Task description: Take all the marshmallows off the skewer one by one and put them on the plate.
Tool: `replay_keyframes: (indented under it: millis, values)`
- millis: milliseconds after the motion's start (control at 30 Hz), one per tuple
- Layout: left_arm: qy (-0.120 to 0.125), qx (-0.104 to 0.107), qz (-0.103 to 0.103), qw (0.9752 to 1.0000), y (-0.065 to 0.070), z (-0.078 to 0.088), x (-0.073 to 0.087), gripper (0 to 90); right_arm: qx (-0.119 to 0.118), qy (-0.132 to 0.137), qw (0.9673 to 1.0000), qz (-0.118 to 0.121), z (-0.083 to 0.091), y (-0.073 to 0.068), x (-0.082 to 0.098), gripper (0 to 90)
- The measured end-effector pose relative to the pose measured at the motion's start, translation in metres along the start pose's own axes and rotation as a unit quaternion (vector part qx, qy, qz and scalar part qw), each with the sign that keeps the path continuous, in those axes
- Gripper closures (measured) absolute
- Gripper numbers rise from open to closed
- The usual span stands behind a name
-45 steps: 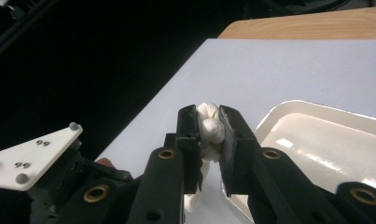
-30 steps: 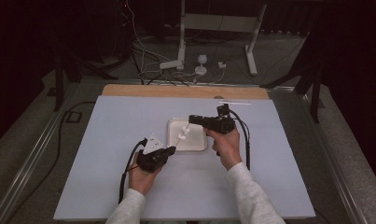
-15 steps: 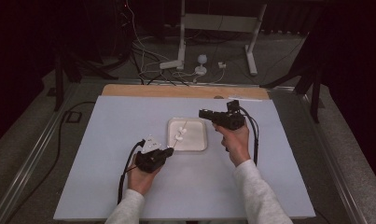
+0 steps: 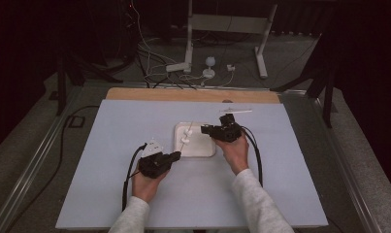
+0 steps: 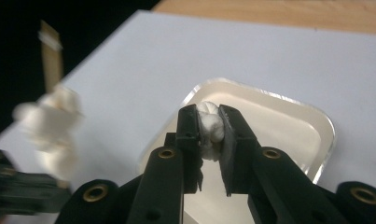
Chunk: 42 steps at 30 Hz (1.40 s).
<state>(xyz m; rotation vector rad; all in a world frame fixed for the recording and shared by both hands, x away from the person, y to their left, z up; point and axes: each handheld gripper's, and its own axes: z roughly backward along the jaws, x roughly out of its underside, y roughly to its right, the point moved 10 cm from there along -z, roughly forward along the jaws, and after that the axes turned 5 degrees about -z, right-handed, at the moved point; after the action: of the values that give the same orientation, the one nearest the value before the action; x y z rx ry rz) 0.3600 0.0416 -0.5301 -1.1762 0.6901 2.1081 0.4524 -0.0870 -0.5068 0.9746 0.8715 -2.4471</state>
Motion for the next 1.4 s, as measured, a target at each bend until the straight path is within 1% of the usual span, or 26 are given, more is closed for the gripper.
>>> replay_keyframes:
  millis: [167, 200, 233, 267, 300, 400, 433, 467, 500, 567, 600, 633, 700, 733, 767, 800, 833, 867, 900, 1033, 1100, 1133, 1200, 1233, 1267, 1400]
  values:
    - [0.004, -0.003, 0.004, 1.0, -0.002, 0.001, -0.001, 90.0, 0.021, -0.022, 0.9995, -0.012, -0.016, 0.012, 0.013, 77.1]
    - [0.005, -0.003, 0.005, 1.0, -0.003, 0.001, -0.001, 90.0, 0.026, -0.026, 0.9992, -0.016, -0.019, 0.014, 0.015, 71.3]
    - [0.005, -0.004, 0.006, 1.0, -0.003, 0.001, -0.001, 90.0, 0.038, -0.038, 0.9984, -0.02, -0.024, 0.018, 0.02, 53.8]
    - [0.005, -0.006, 0.005, 1.0, -0.004, 0.002, -0.001, 90.0, 0.037, -0.048, 0.9979, -0.024, -0.027, 0.019, 0.023, 48.2]
    - [0.005, -0.006, 0.005, 1.0, -0.004, 0.002, -0.001, 90.0, 0.037, -0.048, 0.9979, -0.024, -0.027, 0.019, 0.023, 48.2]
    - [0.004, -0.008, 0.005, 0.9999, -0.006, 0.002, 0.0, 90.0, 0.033, -0.051, 0.9975, -0.036, -0.026, 0.019, 0.025, 32.6]
    - [0.004, -0.01, 0.004, 0.9999, -0.006, 0.002, 0.0, 90.0, 0.033, -0.051, 0.9975, -0.036, -0.026, 0.019, 0.025, 32.6]
    - [0.004, -0.011, 0.004, 0.9999, -0.007, 0.003, 0.0, 90.0, 0.024, -0.046, 0.9979, -0.038, -0.023, 0.017, 0.024, 31.2]
    - [0.005, -0.012, 0.004, 0.9999, -0.007, 0.003, 0.0, 90.0, 0.005, -0.033, 0.9986, -0.041, -0.016, 0.01, 0.02, 29.1]
    - [0.005, -0.014, 0.005, 0.9999, -0.007, 0.002, 0.0, 90.0, -0.018, -0.024, 0.9988, -0.039, -0.008, 0.001, 0.016, 29.1]
    - [0.005, -0.014, 0.005, 0.9999, -0.007, 0.002, 0.0, 90.0, -0.018, -0.024, 0.9988, -0.039, -0.008, 0.001, 0.016, 29.1]
    - [0.004, -0.015, 0.003, 0.9999, -0.007, 0.002, 0.0, 90.0, -0.041, -0.014, 0.9987, -0.027, 0.002, -0.011, 0.011, 29.4]
    - [0.004, -0.016, 0.004, 0.9999, -0.007, 0.001, 0.0, 90.0, -0.049, -0.011, 0.9984, -0.026, 0.005, -0.014, 0.009, 29.8]
    - [0.003, -0.017, 0.004, 0.9998, -0.007, 0.001, 0.001, 90.0, -0.066, -0.003, 0.9976, -0.02, 0.013, -0.024, 0.005, 31.0]
    - [0.002, -0.018, 0.005, 0.9998, -0.007, 0.0, 0.001, 90.0, -0.066, -0.003, 0.9976, -0.02, 0.013, -0.024, 0.005, 31.0]
    - [0.001, -0.019, 0.005, 0.9998, -0.008, 0.0, 0.002, 90.0, -0.078, 0.002, 0.9968, -0.014, 0.018, -0.031, 0.002, 32.5]
    - [0.001, -0.019, 0.006, 0.9998, -0.008, 0.0, 0.002, 90.0, -0.078, 0.002, 0.9968, -0.014, 0.018, -0.031, 0.002, 32.5]
    - [0.0, -0.02, 0.006, 0.9998, -0.008, -0.001, 0.002, 90.0, -0.092, 0.005, 0.9956, -0.012, 0.02, -0.039, -0.001, 33.9]
    - [-0.001, -0.02, 0.005, 0.9998, -0.008, -0.001, 0.003, 90.0, -0.092, 0.005, 0.9956, -0.012, 0.02, -0.039, -0.001, 33.9]
    - [-0.001, -0.018, 0.002, 0.9998, -0.006, -0.003, 0.003, 90.0, -0.116, 0.004, 0.9932, -0.009, 0.018, -0.053, -0.002, 38.9]
    - [0.004, -0.012, -0.001, 0.9999, -0.003, -0.003, 0.002, 90.0, -0.125, -0.003, 0.9922, -0.007, 0.011, -0.061, -0.001, 45.6]
    - [0.006, -0.009, -0.004, 0.9999, -0.001, -0.003, 0.001, 90.0, -0.125, -0.003, 0.9922, -0.007, 0.011, -0.061, -0.001, 45.6]
    - [0.009, -0.004, -0.01, 0.9999, 0.002, -0.004, 0.0, 90.0, -0.129, -0.012, 0.9915, -0.013, 0.005, -0.063, 0.002, 51.5]
    - [0.01, -0.002, -0.011, 0.9999, 0.003, -0.004, -0.001, 90.0, -0.136, -0.014, 0.9904, -0.018, 0.002, -0.065, 0.003, 64.7]
    - [0.009, -0.002, -0.012, 0.9999, 0.003, -0.004, 0.0, 90.0, -0.144, -0.015, 0.9892, -0.022, 0.002, -0.066, 0.004, 72.2]
    - [0.01, 0.001, -0.016, 0.9998, 0.003, -0.004, 0.0, 90.0, -0.15, -0.012, 0.9884, -0.022, 0.003, -0.068, 0.003, 77.9]
